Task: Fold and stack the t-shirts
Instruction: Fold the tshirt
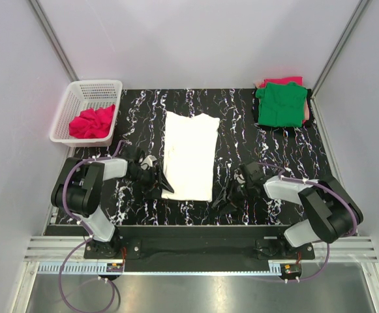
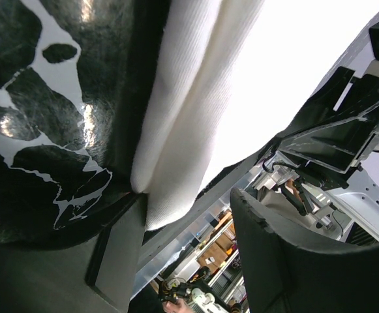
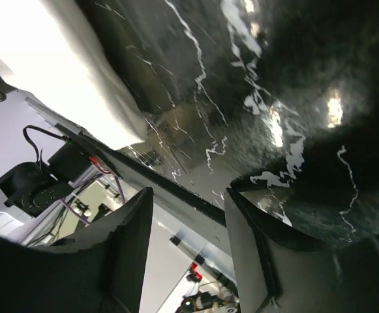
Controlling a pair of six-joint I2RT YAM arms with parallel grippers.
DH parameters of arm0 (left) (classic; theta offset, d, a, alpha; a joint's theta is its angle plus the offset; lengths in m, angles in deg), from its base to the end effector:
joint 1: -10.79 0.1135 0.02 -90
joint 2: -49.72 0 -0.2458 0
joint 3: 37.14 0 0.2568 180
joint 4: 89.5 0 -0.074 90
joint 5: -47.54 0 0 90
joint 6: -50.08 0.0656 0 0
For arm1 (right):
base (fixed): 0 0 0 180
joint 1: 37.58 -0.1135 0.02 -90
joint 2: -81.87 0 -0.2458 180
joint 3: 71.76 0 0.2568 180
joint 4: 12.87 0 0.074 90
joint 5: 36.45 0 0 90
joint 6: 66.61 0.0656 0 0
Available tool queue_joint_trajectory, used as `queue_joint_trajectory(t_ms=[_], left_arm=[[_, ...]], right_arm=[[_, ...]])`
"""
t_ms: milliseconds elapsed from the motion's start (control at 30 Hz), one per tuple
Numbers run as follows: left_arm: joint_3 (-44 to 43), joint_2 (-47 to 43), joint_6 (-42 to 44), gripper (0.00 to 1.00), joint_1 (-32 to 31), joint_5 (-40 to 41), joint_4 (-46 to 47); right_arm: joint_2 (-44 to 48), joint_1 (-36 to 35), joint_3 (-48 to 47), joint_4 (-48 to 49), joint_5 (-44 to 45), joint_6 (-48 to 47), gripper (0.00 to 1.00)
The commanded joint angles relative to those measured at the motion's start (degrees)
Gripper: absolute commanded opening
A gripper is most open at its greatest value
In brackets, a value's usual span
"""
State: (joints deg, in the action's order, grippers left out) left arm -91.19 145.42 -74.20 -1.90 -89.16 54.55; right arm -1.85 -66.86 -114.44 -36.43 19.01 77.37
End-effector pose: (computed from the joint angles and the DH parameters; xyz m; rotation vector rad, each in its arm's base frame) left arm 0.2450 -0.1041 0.0712 0.3888 -2.7282 1.2091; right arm 0.1927 0.1507 0.0736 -0.4163 -2.8389 -1.0936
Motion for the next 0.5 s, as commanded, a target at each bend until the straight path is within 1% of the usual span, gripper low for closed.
queue_joint_trajectory(t_ms=[0, 133, 333, 467], left_arm=[[0.02, 2.03, 3.87, 0.60, -0.41, 9.52, 1.34], [-0.16, 2.03, 3.96, 0.60, -0.41, 9.70, 1.08], [-0.07, 1.59, 4.22, 0.60, -0.41, 9.52, 0.64], [-0.16, 1.51, 4.49, 0.60, -0.41, 9.43, 0.46]], right_arm=[[-1.52, -2.70, 3.41, -0.78, 4.05, 3.41, 0.56], [-5.56, -5.52, 3.24, 6.68, 4.48, 7.36, 0.56], [-13.30, -7.02, 1.40, 15.56, 5.27, 9.39, 0.56], [-17.86, -7.11, -0.53, 18.13, 6.42, 9.48, 0.56]])
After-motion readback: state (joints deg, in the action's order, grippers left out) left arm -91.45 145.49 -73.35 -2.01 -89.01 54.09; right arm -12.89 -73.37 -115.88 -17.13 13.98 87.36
